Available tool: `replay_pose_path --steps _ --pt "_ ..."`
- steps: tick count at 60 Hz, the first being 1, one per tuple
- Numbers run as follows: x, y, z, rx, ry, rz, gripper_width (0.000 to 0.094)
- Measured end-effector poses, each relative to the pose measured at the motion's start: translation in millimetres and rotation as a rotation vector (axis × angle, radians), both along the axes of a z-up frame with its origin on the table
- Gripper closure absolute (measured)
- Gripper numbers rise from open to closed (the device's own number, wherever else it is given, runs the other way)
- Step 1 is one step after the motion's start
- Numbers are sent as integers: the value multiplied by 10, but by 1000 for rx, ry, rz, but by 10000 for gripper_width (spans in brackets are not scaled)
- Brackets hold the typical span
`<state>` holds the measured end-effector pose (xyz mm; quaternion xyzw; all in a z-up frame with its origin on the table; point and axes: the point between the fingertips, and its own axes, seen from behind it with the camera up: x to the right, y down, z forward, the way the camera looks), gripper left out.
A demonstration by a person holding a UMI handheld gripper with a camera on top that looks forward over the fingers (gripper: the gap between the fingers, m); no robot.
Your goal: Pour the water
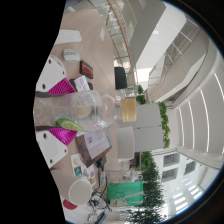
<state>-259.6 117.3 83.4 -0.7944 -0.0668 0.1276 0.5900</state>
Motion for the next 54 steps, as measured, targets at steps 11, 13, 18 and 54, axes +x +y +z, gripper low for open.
replay_pose_path --steps 11,13,18,54 --pt "195 31 574 -196 633 -50 555" --pt "212 15 673 -253 759 -83 555" --pt "287 68 681 -365 1082 -114 556" --pt "644 228 1221 -607 2123 -184 559"
